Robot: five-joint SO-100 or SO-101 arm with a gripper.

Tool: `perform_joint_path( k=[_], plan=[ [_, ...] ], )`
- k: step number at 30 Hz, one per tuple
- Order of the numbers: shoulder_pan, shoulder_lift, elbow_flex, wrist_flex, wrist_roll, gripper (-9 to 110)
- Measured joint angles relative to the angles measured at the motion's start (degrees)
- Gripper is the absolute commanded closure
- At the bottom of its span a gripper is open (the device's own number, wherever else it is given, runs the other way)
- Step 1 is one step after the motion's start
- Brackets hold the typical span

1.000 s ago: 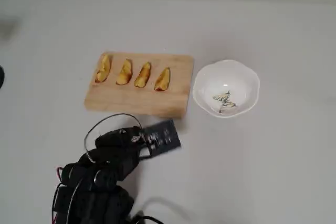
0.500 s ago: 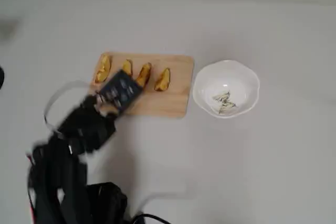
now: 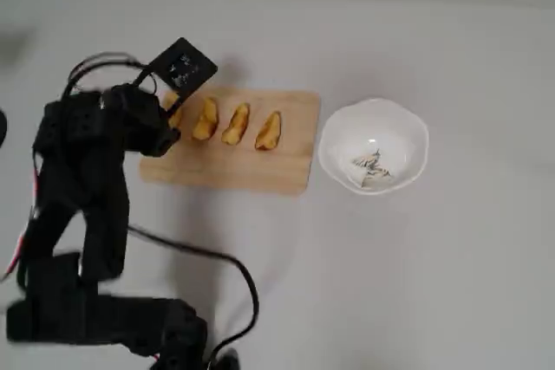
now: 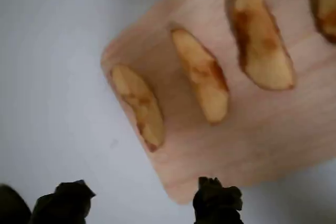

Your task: Pick up the leftmost apple slice from the cutting board and place it into the bowl

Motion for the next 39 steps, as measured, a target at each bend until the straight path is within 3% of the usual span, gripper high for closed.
perform_joint_path(
  k=[12,27,39],
  plan=[
    [-0.5,-17.8,-18.5,3.4,0.4,72],
    [-1.3,-30.2,-29.2,3.6,0.4,72],
    [-1.4,-36.9,-33.3,3.6,0.4,83]
  ],
)
